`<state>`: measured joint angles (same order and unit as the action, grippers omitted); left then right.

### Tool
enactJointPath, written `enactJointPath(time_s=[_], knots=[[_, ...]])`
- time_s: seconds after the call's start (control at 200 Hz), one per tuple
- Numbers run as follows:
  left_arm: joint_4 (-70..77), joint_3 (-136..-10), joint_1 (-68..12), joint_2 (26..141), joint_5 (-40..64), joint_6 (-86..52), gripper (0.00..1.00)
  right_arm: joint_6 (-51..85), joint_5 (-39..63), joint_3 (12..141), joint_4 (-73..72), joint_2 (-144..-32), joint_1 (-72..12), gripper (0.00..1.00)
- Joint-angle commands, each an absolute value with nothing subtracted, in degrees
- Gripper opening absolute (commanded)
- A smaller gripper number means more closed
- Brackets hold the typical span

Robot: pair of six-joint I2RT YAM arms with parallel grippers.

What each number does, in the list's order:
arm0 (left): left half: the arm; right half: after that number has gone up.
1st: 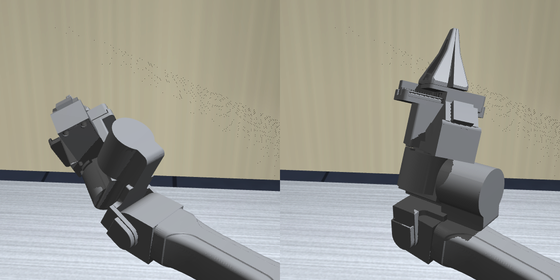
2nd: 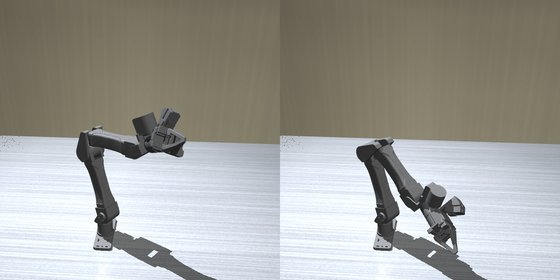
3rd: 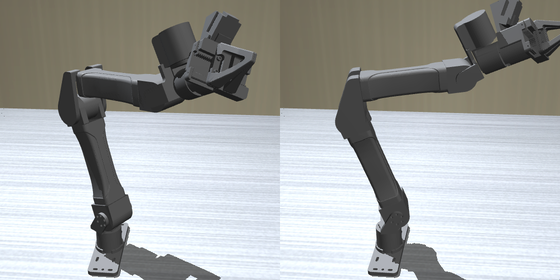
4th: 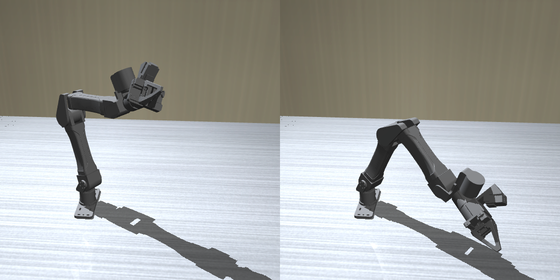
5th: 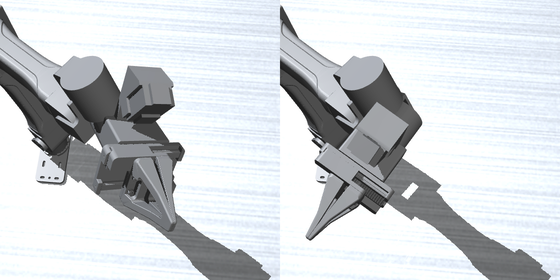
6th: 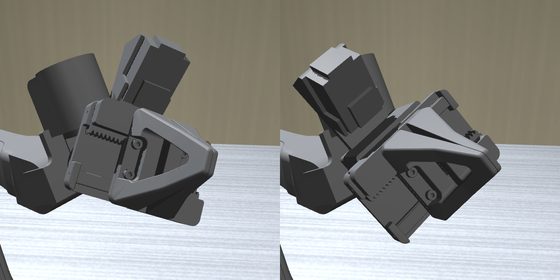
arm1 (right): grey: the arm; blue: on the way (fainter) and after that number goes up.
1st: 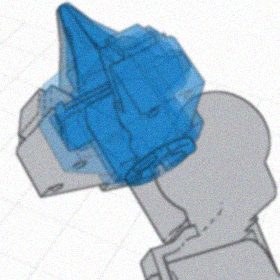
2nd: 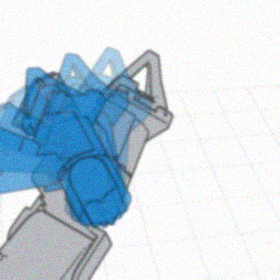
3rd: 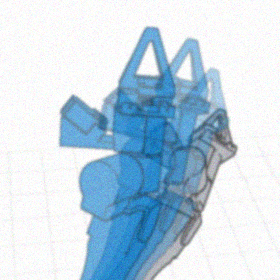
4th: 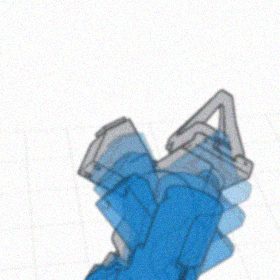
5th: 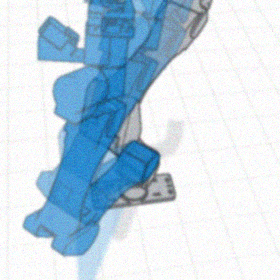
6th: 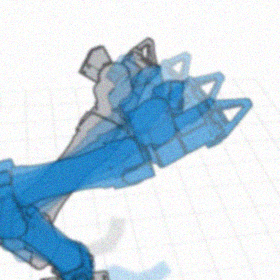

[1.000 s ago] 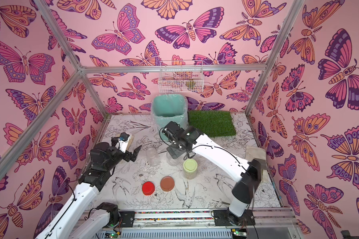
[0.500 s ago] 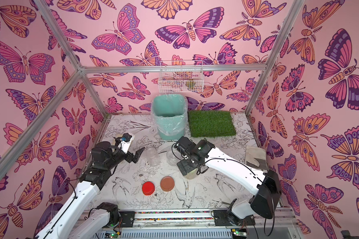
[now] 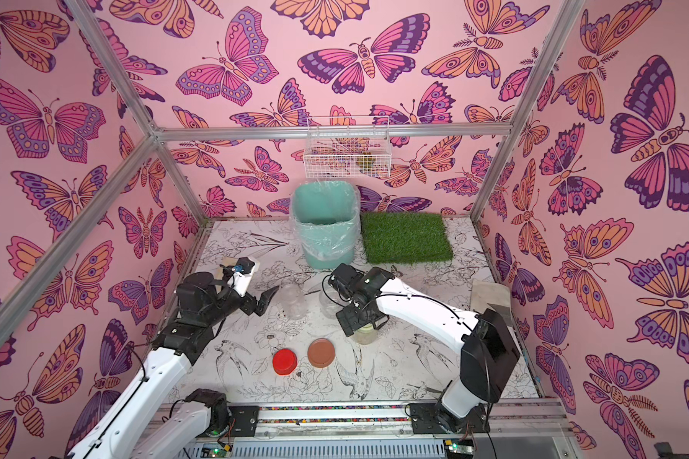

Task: Empty moldy peanuts from jars
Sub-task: Pick up the jar from the center of the board.

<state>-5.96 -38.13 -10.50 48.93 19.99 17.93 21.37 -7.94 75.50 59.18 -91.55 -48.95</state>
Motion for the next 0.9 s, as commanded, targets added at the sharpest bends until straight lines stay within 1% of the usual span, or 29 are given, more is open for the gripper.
enactJointPath(time_s=[0.0, 0.12, 0.205, 0.275, 0.34, 0.431, 0.476, 0.606, 0.736, 0.891], knots=[[-7.11, -39.1, -10.42, 48.86, 21.65, 18.52, 1.0, 22.57, -7.34, 74.24, 58.87, -92.32, -47.87, 0.95], [-7.29, -39.11, -10.49, 49.11, 22.43, 18.37, 1.0, 22.56, -6.19, 73.66, 58.37, -93.01, -47.04, 0.92], [-7.55, -39.35, -10.55, 49.13, 22.65, 18.23, 1.0, 22.35, -5.49, 73.48, 58.3, -93.26, -46.77, 0.88], [-7.93, -39.61, -10.67, 49.36, 22.81, 18.19, 1.0, 22.25, -5.11, 73.39, 58.33, -93.35, -46.74, 0.83], [-8.5, -39.73, -10.8, 49.61, 23.9, 18.32, 1.0, 22.14, -4.79, 73.44, 58.29, -92.97, -46.74, 0.74], [-9.12, -39.9, -11.0, 49.93, 26.25, 18.62, 1.0, 22.26, -4.11, 73.09, 57.31, -91.14, -46.18, 0.52], [-9.46, -40.05, -11.22, 50.12, 27.26, 18.8, 1.0, 22.41, -3.2, 72.8, 56.5, -90.48, -45.35, 0.38], [-10.63, -40.83, -12.46, 50.73, 29.8, 19.7, 1.0, 22.07, 1.83, 72.26, 53.53, -83.86, -41.48, 0.0], [-11.47, -41.94, -14.63, 51.76, 30.96, 20.46, 1.0, 19.75, 8.38, 72.72, 50.79, -79.42, -38.31, 0.0], [-11.69, -42.81, -18.87, 53.46, 30.47, 21.67, 1.0, 18.79, 15.19, 75.1, 49.04, -77.36, -36.21, 0.0]])
